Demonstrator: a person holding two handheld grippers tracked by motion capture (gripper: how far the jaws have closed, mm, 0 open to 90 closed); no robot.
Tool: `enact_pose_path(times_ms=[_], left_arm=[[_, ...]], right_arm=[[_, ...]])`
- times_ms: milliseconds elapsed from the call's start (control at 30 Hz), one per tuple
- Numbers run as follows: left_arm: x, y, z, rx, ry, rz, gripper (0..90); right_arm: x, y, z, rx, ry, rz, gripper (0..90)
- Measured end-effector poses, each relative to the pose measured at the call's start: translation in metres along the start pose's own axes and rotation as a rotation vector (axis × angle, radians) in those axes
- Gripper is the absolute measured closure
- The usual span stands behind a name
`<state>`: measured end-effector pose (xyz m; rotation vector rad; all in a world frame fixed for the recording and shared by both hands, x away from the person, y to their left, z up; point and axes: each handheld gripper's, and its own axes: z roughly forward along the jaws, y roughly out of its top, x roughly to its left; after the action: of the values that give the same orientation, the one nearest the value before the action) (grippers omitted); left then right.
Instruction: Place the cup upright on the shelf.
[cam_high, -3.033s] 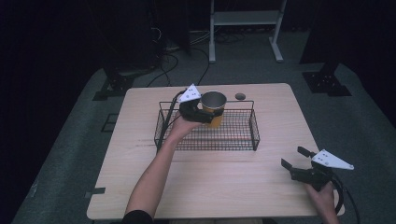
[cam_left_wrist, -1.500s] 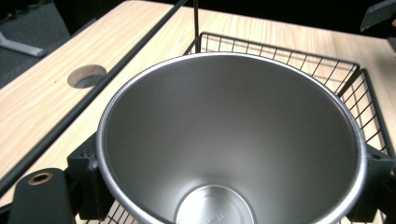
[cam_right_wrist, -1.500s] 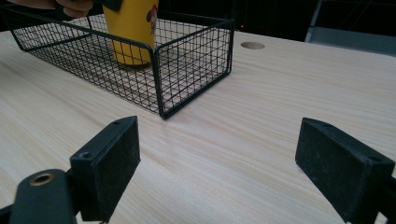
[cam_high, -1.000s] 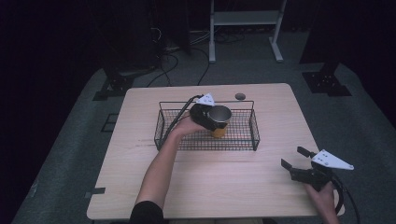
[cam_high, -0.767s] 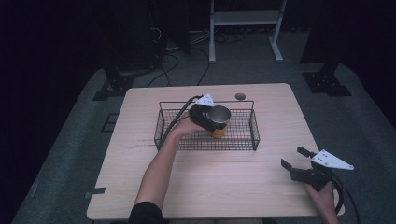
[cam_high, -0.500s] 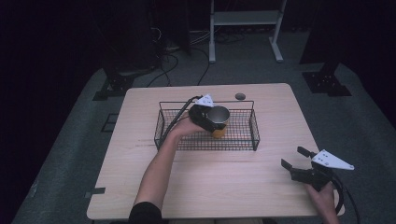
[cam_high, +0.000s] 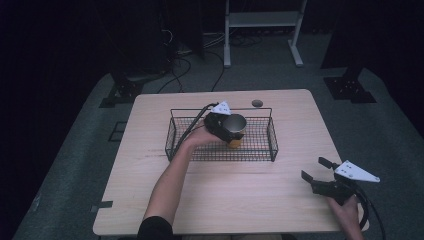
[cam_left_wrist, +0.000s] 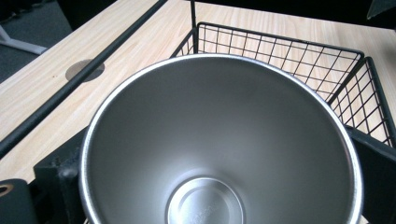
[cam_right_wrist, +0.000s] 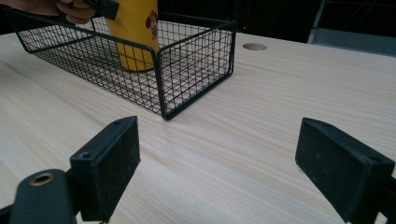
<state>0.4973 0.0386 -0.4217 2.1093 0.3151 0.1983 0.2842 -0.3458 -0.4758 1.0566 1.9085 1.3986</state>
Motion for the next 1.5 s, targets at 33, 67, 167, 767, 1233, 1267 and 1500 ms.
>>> enact_pose_path(times_ms=[33, 67, 167, 767, 1233, 1267, 1500], left_arm=[[0.000, 0.001, 0.000, -0.003, 0.001, 0.001, 1.1], [-0.001, 0.001, 0.000, -0.003, 0.002, 0.002, 1.1], [-0.001, 0.002, -0.001, -0.004, 0.011, 0.000, 1.1], [-0.003, 0.010, -0.006, -0.046, 0.024, 0.000, 0.0], [-0.004, 0.018, -0.013, -0.076, 0.039, 0.001, 0.0], [-0.005, 0.018, -0.015, -0.082, 0.040, 0.001, 0.0], [-0.006, 0.021, -0.018, -0.096, 0.041, 0.003, 0.0]], right_arm=[[0.000, 0.000, 0.000, 0.000, 0.000, 0.000, 12.8], [0.000, 0.000, 0.000, 0.000, -0.001, 0.002, 12.8], [0.001, 0.000, 0.001, 0.008, -0.007, -0.004, 12.8], [0.002, 0.000, 0.002, 0.014, -0.012, -0.010, 12.9], [0.003, 0.000, 0.002, 0.021, -0.015, -0.010, 12.8], [0.003, 0.000, 0.002, 0.021, -0.014, -0.011, 12.8], [0.003, 0.000, 0.002, 0.022, -0.015, -0.011, 12.8]])
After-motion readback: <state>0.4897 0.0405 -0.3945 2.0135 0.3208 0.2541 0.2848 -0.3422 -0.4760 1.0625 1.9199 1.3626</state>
